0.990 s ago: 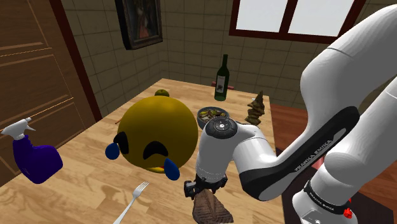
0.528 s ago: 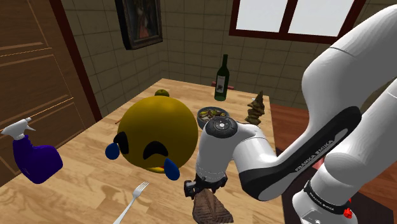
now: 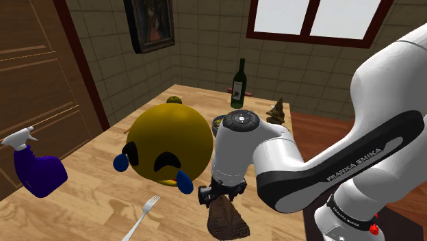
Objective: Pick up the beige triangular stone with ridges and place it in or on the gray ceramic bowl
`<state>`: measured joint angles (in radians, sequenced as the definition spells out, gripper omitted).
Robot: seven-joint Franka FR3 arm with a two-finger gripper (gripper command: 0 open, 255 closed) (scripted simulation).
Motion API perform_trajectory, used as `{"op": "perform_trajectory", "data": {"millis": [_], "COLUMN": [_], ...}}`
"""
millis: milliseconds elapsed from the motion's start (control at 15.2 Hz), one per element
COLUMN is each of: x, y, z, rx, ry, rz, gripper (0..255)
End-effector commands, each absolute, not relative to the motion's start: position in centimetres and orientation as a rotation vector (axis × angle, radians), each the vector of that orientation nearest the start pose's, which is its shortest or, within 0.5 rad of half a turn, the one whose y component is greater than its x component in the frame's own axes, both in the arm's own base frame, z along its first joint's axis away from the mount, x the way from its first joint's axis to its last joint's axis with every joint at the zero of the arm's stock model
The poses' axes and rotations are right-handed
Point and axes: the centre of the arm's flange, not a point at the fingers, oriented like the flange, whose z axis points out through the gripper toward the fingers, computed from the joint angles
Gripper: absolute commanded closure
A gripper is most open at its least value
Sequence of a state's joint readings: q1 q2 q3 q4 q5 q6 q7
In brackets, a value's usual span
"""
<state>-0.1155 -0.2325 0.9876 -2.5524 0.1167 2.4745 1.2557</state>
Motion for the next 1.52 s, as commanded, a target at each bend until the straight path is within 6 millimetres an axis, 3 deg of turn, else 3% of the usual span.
{"op": "perform_trajectory", "data": {"millis": [0,1452], "x": [29.6,29.6], "y": [33.9,33.9], "z": [33.2,44.6], "rx": [-3.05,-3.05], "ry": [0.747,0.747], "rz": [-0.208,-0.208], "gripper": [255,255]}}
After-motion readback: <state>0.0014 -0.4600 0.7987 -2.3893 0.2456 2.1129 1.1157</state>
